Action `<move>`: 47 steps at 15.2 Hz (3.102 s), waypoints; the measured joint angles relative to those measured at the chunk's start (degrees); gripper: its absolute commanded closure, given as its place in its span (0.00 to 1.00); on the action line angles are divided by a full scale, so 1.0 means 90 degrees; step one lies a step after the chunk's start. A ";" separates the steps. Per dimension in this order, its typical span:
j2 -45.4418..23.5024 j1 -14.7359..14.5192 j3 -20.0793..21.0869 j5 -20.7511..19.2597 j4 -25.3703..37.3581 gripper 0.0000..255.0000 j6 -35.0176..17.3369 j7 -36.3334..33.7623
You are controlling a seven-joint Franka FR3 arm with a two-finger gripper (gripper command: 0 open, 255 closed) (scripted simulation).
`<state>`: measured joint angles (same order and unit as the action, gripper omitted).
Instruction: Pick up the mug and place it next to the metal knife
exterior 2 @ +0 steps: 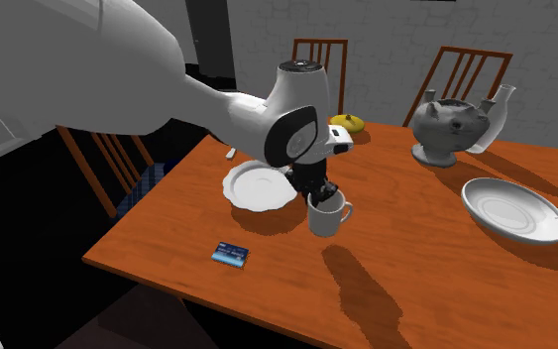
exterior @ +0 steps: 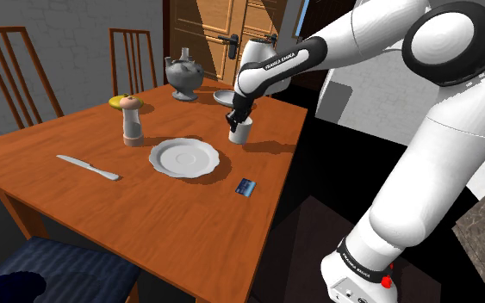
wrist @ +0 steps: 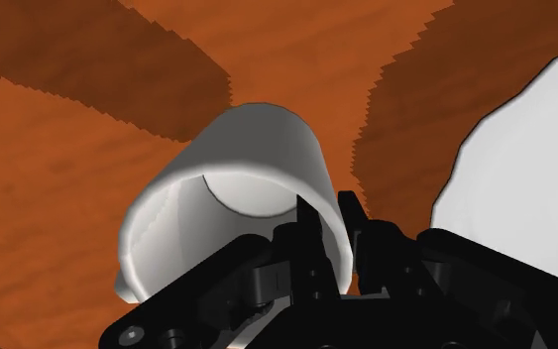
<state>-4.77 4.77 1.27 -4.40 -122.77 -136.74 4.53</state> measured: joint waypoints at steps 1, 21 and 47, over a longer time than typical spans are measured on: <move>0.0045 0.0002 0.0000 0.0011 0.0055 1.00 0.0100 0.0015; 0.0627 0.0003 0.0005 0.0115 0.1133 1.00 0.1755 0.0160; -0.0718 -0.1797 0.1539 -0.0794 0.2231 1.00 0.1894 -0.3523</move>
<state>-11.23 -11.41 15.11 -11.55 -102.69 -119.70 -27.18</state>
